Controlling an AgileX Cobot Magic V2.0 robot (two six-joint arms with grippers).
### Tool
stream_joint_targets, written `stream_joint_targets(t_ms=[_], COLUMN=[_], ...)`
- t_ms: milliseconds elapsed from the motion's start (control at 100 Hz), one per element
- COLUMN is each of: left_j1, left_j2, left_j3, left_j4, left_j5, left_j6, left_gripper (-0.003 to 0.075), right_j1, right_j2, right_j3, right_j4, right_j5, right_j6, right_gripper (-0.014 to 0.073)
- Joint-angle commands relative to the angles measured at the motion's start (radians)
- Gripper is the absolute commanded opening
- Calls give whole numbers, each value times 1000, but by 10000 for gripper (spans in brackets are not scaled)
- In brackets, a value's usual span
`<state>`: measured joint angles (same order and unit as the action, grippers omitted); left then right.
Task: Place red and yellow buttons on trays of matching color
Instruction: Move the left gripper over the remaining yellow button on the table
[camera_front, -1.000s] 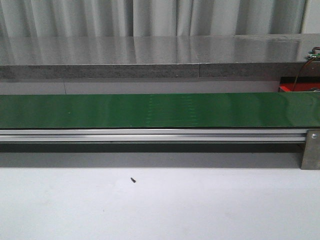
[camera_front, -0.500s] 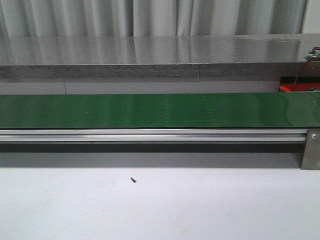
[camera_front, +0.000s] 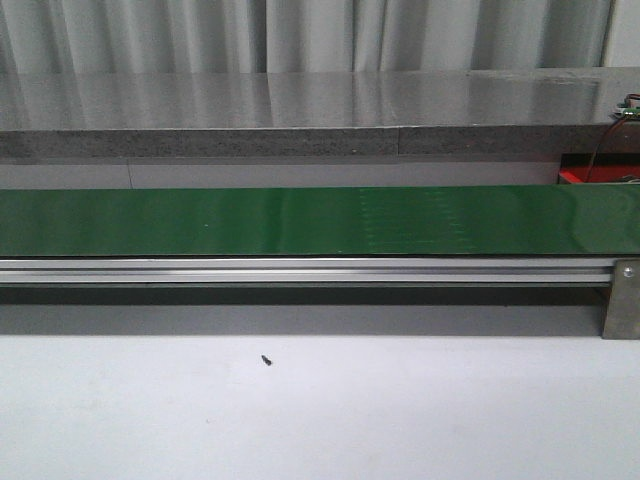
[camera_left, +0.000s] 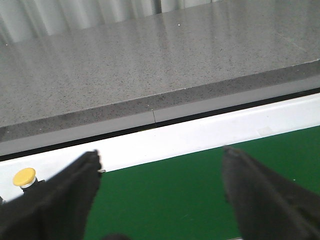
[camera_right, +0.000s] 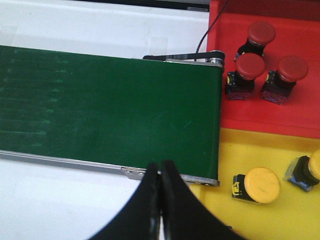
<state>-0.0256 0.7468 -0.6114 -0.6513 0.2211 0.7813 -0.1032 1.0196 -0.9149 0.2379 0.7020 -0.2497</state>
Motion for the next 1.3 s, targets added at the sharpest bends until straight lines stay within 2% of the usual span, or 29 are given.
stream_joint_targets(t_ms=[0, 210, 320, 480, 560, 730, 920, 1040, 1290], left_j1=[-8, 34, 111, 278, 309, 353, 463, 511, 536], left_j2=[0, 11, 44, 133, 182, 344, 563, 692, 918], left_j3=[-31, -65, -114, -236, -299, -466, -659, -769, -960], left_j4=[-9, -9, -17, -17, 0, 9, 55, 86, 193], left_j5=[-76, -100, -78, 55, 68, 158, 296, 359, 461], left_j6=[-3, -7, -25, -93, -119, -133, -223, -227, -235], left_gripper=[676, 662, 662, 662, 661, 661, 661, 661, 661], right_j1=[-1, -1, -1, -1, -1, -1, -1, -1, -1], right_j2=[-15, -15, -15, -15, -15, -15, -15, -15, -15], right_j3=[-32, -32, -32, -32, -32, -32, -32, -32, -32], right_j4=[12, 12, 12, 12, 12, 12, 12, 12, 12], right_j5=[-53, -53, -53, -53, -53, -53, -53, -53, -53], right_j6=[-3, -3, -3, -3, -3, -3, -3, -3, -3], right_gripper=[-68, -68, -68, -68, -68, -68, -68, -68, -68])
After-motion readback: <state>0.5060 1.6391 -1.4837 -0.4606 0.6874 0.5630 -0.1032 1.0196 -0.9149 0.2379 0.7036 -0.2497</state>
